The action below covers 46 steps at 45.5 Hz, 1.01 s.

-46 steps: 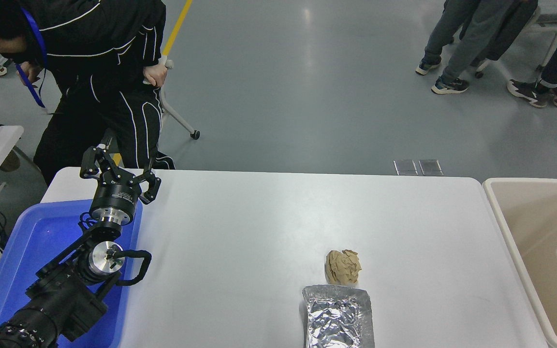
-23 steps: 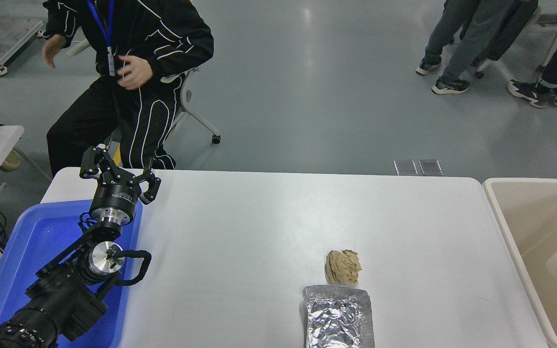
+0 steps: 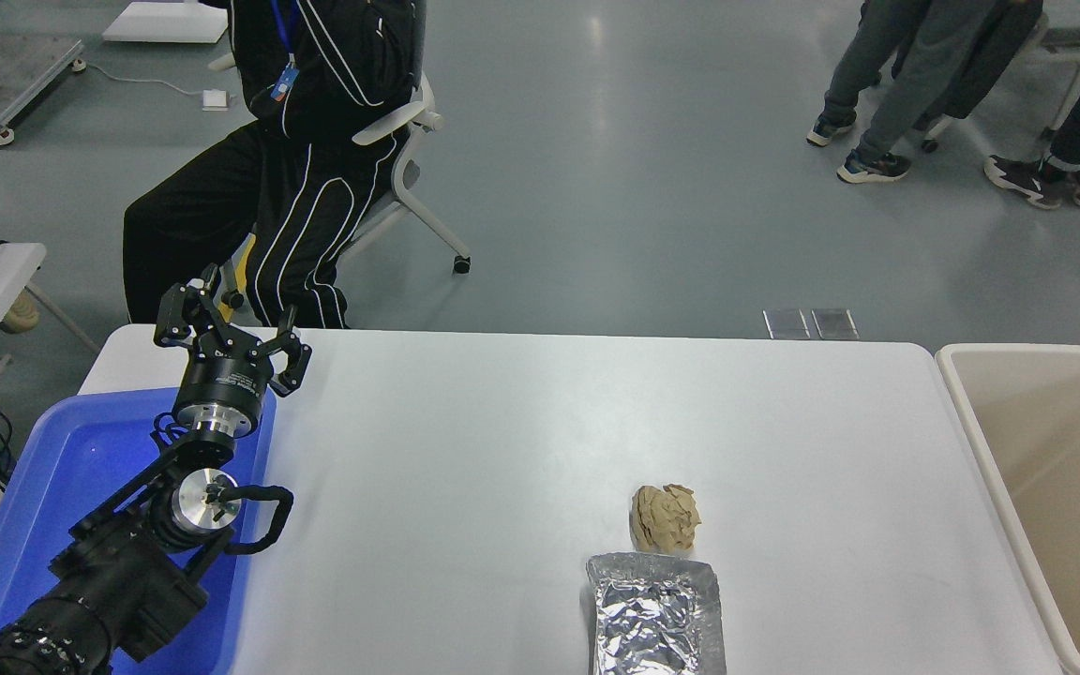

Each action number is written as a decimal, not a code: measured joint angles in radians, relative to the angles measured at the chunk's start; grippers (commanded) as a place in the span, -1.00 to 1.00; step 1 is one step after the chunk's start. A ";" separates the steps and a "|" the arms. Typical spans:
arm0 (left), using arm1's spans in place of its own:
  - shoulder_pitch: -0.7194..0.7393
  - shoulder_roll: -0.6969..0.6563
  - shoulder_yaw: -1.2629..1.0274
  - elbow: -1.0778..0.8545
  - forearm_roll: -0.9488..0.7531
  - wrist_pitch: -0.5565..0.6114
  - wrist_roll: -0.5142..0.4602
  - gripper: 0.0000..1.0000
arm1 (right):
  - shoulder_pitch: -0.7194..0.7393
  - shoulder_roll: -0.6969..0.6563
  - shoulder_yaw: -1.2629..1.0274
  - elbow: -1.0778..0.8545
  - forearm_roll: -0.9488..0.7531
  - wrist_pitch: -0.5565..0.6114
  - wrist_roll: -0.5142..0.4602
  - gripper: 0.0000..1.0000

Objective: Dispose of the paper cup in the dustbin

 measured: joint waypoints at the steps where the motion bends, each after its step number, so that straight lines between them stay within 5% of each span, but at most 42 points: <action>1: 0.000 0.000 0.000 0.000 0.000 0.000 0.000 1.00 | 0.010 -0.013 0.029 0.019 0.000 0.000 0.000 0.99; 25: 0.000 0.000 0.000 0.000 0.000 0.000 0.000 1.00 | 0.201 -0.158 0.521 0.337 0.002 -0.004 0.000 0.99; 46: 0.000 0.000 0.000 0.000 0.000 0.000 0.001 1.00 | 0.185 -0.095 0.793 0.638 0.039 -0.003 0.002 0.99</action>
